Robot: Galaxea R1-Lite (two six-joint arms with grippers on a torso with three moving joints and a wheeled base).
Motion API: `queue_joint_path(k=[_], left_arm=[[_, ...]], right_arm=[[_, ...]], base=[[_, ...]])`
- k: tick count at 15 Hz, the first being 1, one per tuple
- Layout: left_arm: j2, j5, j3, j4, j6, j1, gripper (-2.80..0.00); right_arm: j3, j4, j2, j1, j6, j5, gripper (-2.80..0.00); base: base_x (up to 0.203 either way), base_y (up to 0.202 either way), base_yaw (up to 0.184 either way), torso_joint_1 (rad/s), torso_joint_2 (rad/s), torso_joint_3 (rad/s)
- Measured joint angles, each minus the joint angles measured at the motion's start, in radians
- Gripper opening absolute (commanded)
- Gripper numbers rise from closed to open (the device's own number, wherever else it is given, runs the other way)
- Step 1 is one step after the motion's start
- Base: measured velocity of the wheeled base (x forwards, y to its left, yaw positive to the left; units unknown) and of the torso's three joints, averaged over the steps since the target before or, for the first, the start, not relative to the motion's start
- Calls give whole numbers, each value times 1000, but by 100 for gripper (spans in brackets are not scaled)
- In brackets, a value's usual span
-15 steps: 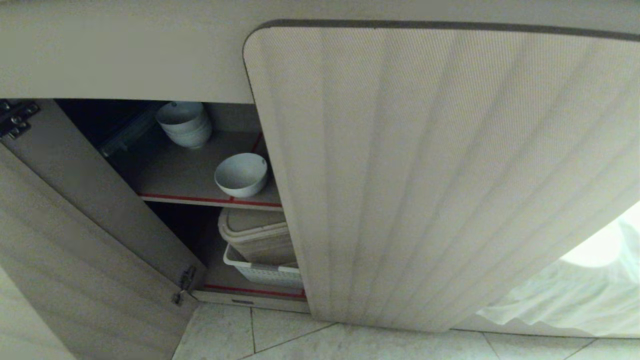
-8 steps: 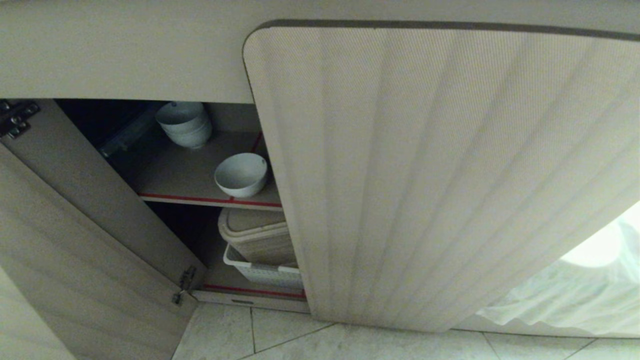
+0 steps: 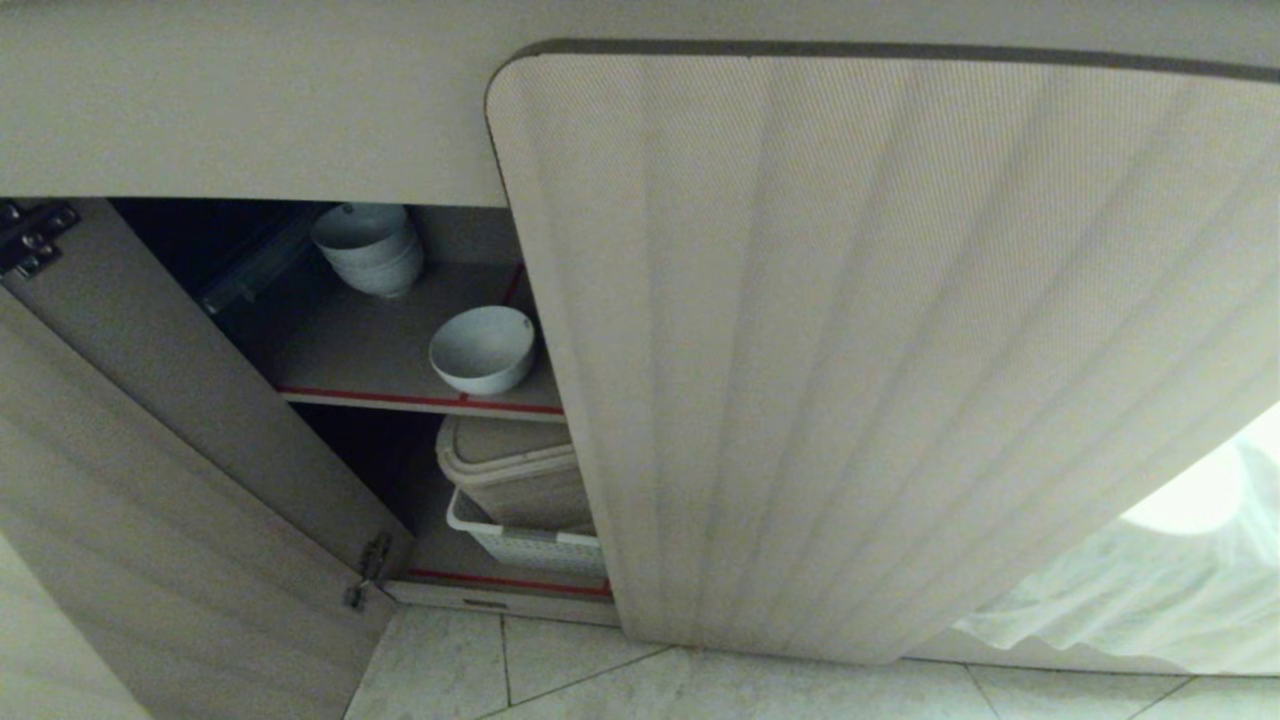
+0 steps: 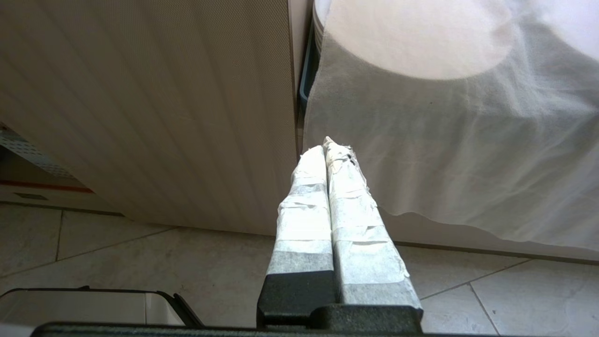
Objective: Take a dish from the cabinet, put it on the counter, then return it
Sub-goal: Close the cabinet door
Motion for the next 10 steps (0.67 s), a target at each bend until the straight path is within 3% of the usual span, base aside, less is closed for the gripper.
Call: queue_joint_path(k=[4,7,10], left_arm=[[-16,9,0,2,-2,0,-280],[-18,56,0,8,-3,0,-280],[-18,83,0,15,-40,0,-280]], right_arm=[[0,0,0,0,0,0,-280],[0,0,0,0,0,0,-280],[0,0,0,0,0,0,-280]], base=[[0,0,0,0,0,0],[0,0,0,0,0,0],[0,0,0,0,0,0]])
